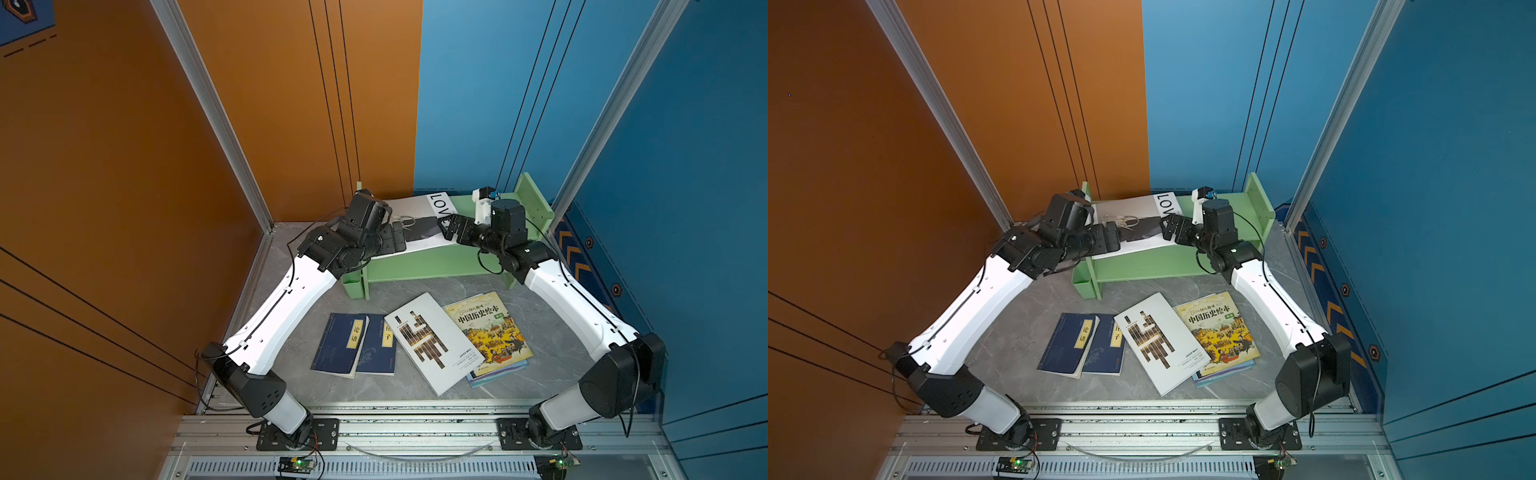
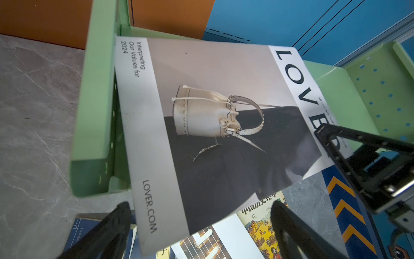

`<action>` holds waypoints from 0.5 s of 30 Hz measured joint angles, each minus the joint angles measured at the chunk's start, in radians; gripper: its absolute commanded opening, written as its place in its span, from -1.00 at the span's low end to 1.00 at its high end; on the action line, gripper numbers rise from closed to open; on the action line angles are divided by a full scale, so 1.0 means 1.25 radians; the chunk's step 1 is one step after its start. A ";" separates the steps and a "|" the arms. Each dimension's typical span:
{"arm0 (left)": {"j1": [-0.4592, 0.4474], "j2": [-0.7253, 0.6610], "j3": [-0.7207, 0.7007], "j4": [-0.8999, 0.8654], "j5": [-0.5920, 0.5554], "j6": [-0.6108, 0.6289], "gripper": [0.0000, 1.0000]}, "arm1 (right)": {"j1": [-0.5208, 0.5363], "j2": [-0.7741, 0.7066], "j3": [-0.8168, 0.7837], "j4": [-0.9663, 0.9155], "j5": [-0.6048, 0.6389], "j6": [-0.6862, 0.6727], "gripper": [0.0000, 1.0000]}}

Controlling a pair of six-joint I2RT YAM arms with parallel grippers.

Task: Stacking books/files
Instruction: Rotate the book at the bookshelf.

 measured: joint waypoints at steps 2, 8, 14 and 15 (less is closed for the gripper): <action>0.001 0.000 0.000 0.004 0.005 -0.002 0.96 | 0.011 -0.001 0.000 0.000 -0.004 0.000 0.97; 0.007 0.000 -0.001 0.007 0.018 -0.002 0.96 | 0.013 -0.011 -0.021 0.020 -0.005 0.003 0.95; 0.015 0.015 -0.001 0.014 0.031 0.001 0.96 | 0.018 -0.082 -0.087 0.024 0.003 0.013 0.95; 0.016 0.020 -0.001 0.016 0.035 0.001 0.96 | 0.019 -0.095 -0.097 0.023 0.006 0.015 0.96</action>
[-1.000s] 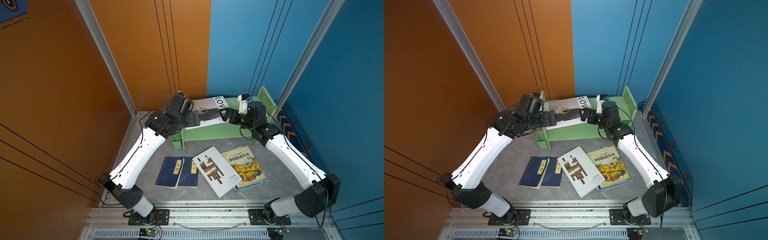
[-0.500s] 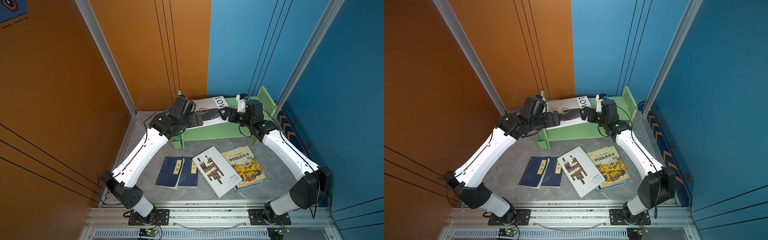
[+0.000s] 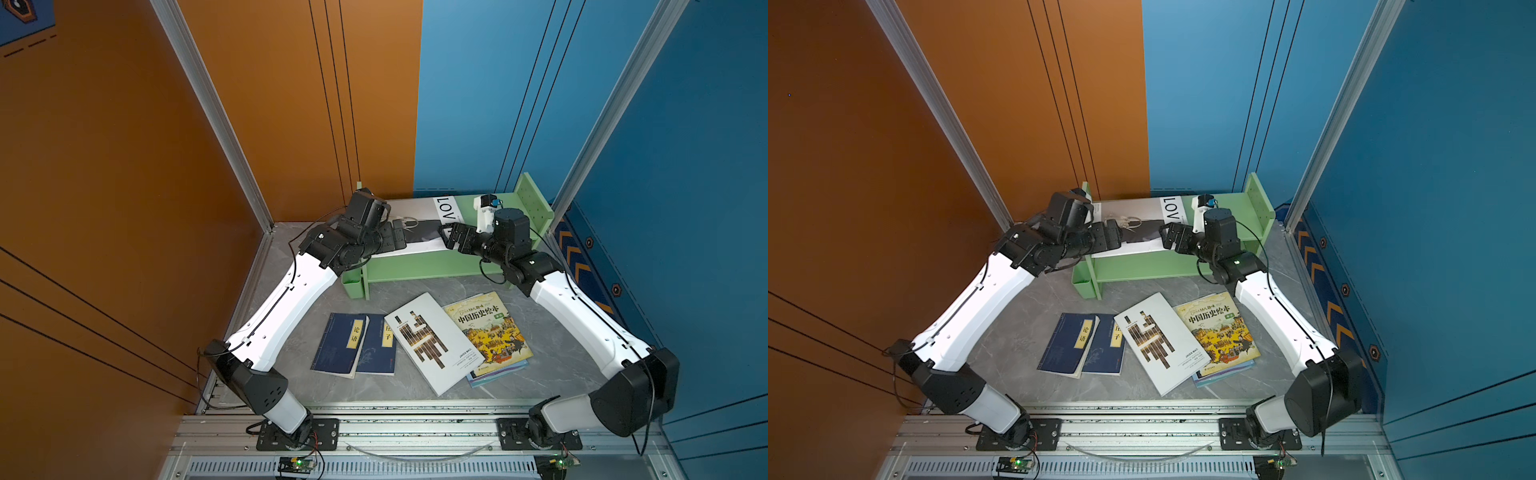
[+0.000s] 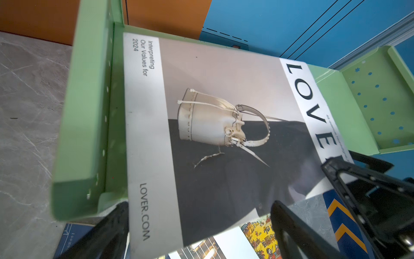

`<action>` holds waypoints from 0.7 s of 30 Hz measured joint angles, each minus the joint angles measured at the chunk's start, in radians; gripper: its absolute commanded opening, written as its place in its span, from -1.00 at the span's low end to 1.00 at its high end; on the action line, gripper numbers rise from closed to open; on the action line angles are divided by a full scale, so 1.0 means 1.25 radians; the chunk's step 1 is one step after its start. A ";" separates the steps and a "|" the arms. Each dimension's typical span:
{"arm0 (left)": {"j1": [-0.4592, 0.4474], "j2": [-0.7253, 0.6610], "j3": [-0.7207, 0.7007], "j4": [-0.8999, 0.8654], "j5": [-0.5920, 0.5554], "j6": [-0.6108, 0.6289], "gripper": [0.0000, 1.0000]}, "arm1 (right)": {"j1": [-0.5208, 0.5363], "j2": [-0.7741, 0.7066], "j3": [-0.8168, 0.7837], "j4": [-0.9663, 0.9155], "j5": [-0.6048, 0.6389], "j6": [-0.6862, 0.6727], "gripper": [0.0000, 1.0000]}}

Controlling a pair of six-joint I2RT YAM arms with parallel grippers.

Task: Stacking books/files
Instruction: Rotate the book at the bookshelf.

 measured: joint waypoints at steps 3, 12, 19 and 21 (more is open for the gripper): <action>0.000 0.017 0.000 0.003 0.009 0.001 0.96 | 0.001 -0.031 -0.022 0.000 0.003 0.006 0.98; 0.005 0.027 0.013 0.008 0.013 0.007 0.96 | 0.002 -0.012 -0.016 0.003 0.017 0.009 0.95; 0.007 0.030 0.025 0.008 0.012 0.014 0.95 | 0.001 0.020 0.012 0.007 0.026 0.009 0.96; 0.007 0.030 0.025 0.007 0.011 0.016 0.96 | 0.001 0.023 0.014 0.008 0.027 0.009 0.96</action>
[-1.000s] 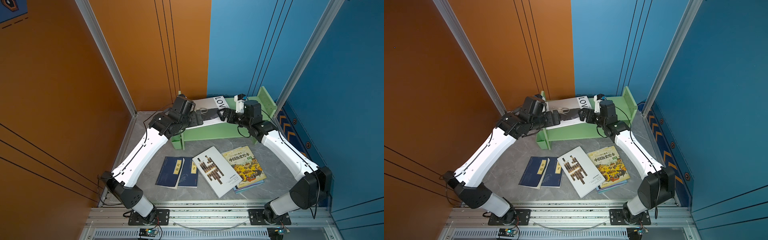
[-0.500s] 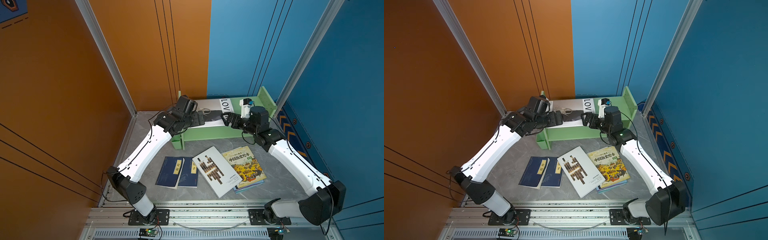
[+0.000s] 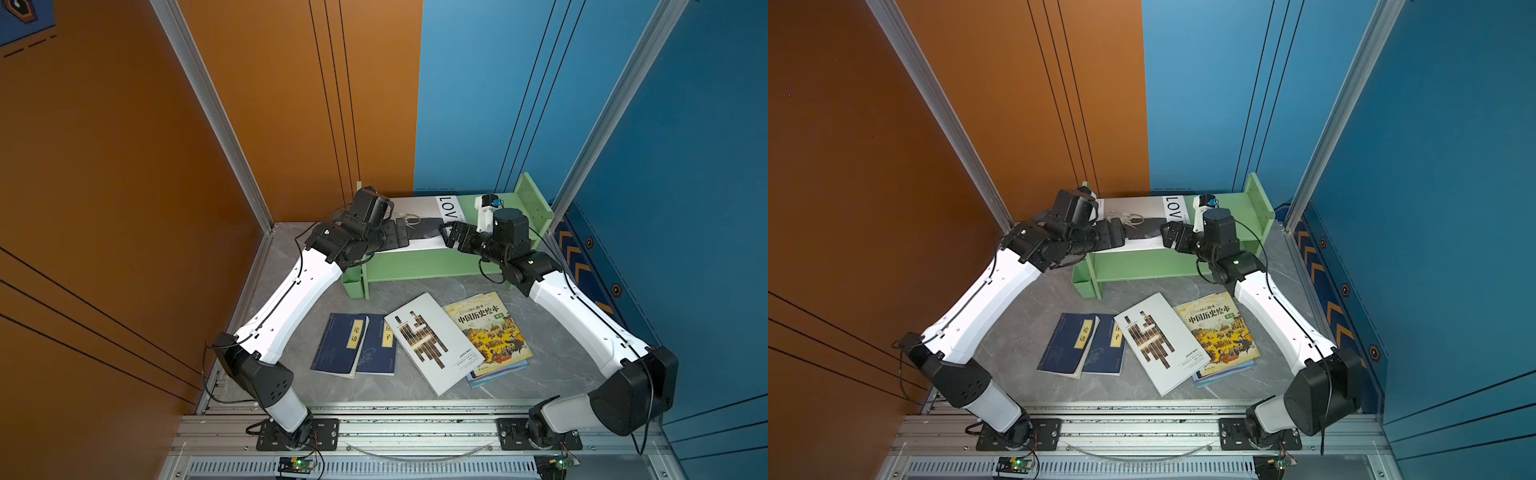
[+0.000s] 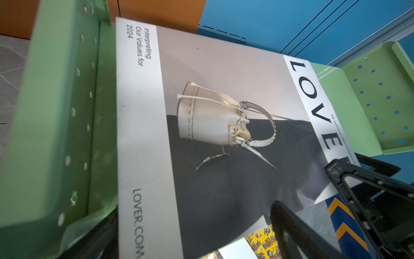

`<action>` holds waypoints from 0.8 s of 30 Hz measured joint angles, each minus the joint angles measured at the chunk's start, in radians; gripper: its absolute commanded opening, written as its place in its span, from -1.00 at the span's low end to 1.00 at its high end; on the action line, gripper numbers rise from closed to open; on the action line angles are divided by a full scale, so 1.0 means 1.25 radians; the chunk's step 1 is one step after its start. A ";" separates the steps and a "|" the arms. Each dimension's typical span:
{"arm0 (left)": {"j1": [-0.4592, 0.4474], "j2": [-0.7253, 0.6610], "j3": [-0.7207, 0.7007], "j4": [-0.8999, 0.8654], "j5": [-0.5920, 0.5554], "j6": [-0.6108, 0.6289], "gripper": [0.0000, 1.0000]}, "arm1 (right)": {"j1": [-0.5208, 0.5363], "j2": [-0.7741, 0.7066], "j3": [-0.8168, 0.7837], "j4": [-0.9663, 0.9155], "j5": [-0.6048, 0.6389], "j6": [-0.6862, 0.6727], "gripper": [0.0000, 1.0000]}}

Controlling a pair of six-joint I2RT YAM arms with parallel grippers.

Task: Stacking books/files
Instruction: Rotate the book at the bookshelf.

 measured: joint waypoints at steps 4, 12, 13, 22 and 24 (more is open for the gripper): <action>0.000 0.000 0.000 -0.001 -0.015 0.006 0.96 | 0.000 0.004 0.002 0.005 0.000 0.003 0.96; -0.001 -0.011 0.000 -0.027 -0.051 0.028 0.96 | 0.003 0.008 0.002 0.011 -0.005 0.013 0.96; -0.001 -0.014 0.000 -0.030 -0.055 0.031 0.96 | 0.004 0.008 0.002 0.011 -0.005 0.013 0.96; 0.009 -0.063 -0.010 -0.049 -0.085 0.056 0.96 | 0.009 0.008 0.002 0.011 -0.005 0.024 0.96; 0.010 -0.071 -0.013 -0.049 -0.072 0.056 0.96 | 0.011 0.008 0.002 0.011 -0.005 0.025 0.96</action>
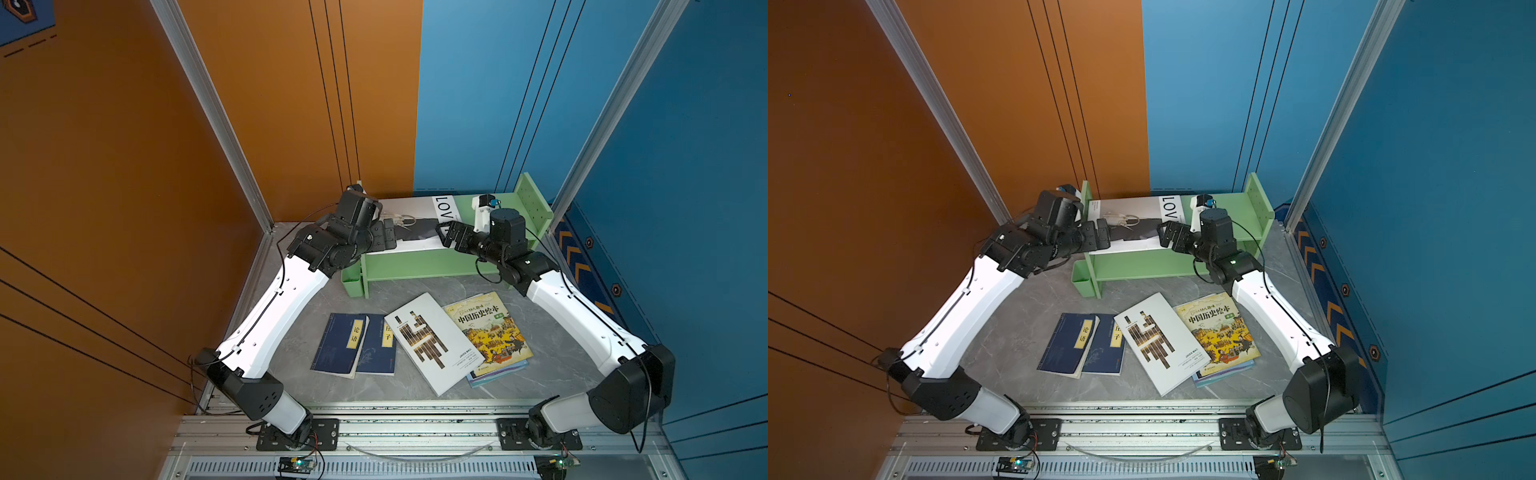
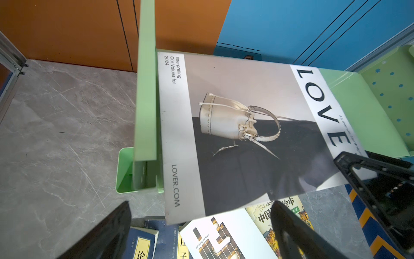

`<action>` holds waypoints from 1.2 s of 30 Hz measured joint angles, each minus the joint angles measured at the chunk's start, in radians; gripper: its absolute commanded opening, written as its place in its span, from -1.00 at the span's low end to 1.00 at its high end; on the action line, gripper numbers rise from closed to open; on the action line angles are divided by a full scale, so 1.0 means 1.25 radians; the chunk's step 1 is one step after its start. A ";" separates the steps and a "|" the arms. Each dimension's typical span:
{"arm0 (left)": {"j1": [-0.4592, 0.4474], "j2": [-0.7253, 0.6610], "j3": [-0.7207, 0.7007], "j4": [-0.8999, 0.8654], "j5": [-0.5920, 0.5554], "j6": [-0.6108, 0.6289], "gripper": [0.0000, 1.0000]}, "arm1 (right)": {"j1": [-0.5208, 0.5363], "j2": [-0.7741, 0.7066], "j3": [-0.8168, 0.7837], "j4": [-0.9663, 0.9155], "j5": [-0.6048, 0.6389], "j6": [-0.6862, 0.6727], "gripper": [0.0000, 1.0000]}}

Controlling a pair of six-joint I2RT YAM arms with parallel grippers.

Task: Stacking books/files
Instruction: Rotate the book at the bookshelf.

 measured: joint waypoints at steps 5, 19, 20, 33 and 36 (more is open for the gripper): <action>0.000 -0.002 -0.017 0.009 0.063 -0.001 0.96 | 0.001 0.007 0.002 0.006 0.000 0.000 0.96; 0.011 -0.010 -0.076 0.030 0.092 -0.010 0.96 | -0.017 0.020 0.013 0.012 -0.002 0.002 0.95; 0.011 -0.010 -0.079 0.031 0.091 -0.011 0.96 | -0.018 0.020 0.013 0.012 -0.004 0.003 0.95; -0.029 0.012 -0.087 0.111 0.109 -0.029 0.96 | -0.076 0.020 0.013 0.017 -0.035 0.009 1.00; -0.060 0.038 -0.078 0.135 0.128 -0.030 0.96 | -0.124 0.020 0.015 0.018 -0.037 0.010 1.00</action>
